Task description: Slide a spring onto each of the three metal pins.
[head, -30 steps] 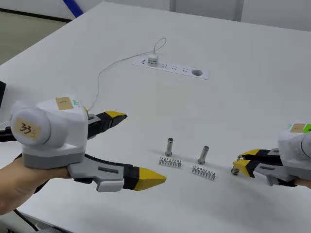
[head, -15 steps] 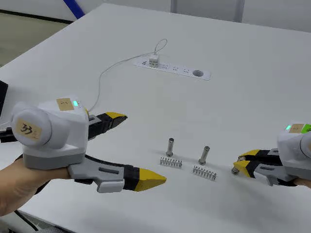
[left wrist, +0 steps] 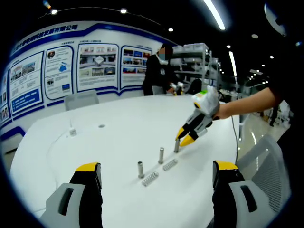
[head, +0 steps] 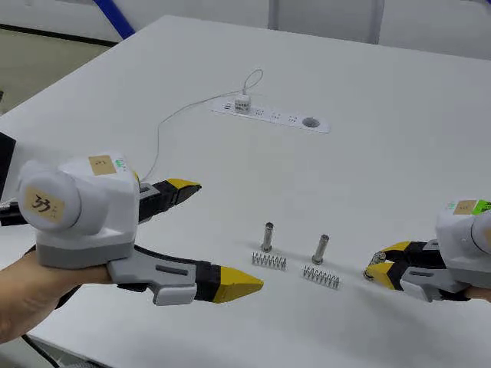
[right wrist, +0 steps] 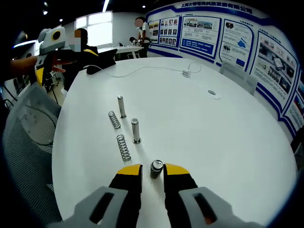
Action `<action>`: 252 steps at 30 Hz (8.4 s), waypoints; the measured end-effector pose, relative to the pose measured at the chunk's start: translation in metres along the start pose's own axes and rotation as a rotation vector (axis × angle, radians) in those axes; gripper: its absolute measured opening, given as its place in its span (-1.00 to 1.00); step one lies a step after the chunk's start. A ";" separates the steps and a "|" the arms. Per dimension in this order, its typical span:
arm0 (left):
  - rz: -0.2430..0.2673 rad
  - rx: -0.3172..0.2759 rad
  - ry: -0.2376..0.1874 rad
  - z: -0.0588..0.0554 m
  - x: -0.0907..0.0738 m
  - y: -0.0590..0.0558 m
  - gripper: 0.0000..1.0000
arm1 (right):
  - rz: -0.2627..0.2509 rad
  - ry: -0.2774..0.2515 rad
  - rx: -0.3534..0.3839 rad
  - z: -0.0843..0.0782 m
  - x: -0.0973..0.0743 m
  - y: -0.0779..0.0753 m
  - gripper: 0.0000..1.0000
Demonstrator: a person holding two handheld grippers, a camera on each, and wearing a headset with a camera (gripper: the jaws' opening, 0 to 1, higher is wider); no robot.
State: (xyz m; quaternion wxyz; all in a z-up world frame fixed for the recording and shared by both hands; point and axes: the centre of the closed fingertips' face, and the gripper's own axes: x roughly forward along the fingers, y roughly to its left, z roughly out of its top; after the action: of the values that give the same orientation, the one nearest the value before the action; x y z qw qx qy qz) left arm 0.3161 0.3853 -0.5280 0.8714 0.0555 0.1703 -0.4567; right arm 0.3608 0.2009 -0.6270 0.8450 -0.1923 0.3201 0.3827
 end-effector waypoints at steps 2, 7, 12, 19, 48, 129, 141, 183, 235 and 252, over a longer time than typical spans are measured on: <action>0.000 0.009 0.005 0.000 -0.001 -0.001 0.99 | -0.014 -0.009 0.000 0.003 -0.004 -0.002 -0.63; 0.001 0.015 0.002 0.002 -0.004 -0.002 0.99 | -0.042 -0.045 0.000 0.016 -0.015 -0.007 -0.61; 0.004 0.021 -0.006 0.006 -0.007 -0.002 0.98 | -0.045 -0.086 -0.009 0.033 -0.022 -0.004 -0.61; 0.003 0.004 -0.030 0.009 -0.009 -0.004 0.98 | 0.032 -0.098 -0.086 0.046 -0.017 0.024 -0.61; 0.009 -0.058 0.010 -0.020 -0.006 0.009 0.95 | 0.122 0.063 -0.083 0.005 0.047 0.056 -0.61; -0.189 0.243 0.048 0.022 0.046 -0.069 0.17 | 0.258 -0.047 -0.416 0.096 -0.058 0.100 -0.80; -0.211 0.314 0.098 0.020 0.047 -0.072 -0.12 | 0.298 -0.016 -0.456 0.093 -0.063 0.111 -0.80; -0.295 0.602 0.181 0.006 0.051 -0.088 -0.79 | 0.375 0.046 -0.462 0.086 -0.058 0.128 -0.79; -0.275 0.409 0.102 0.018 0.045 -0.092 -0.80 | 0.461 -0.303 -0.193 0.135 -0.083 0.139 -0.79; -0.278 0.314 0.086 0.016 0.037 -0.091 -0.76 | 0.472 -0.310 -0.179 0.142 -0.082 0.147 -0.80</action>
State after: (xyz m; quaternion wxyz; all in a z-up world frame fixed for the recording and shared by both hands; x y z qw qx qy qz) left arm 0.2652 0.2998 -0.5206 0.7728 0.1860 0.1400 -0.5905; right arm 0.2626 0.3315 -0.4803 0.7513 -0.1254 0.1880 0.6201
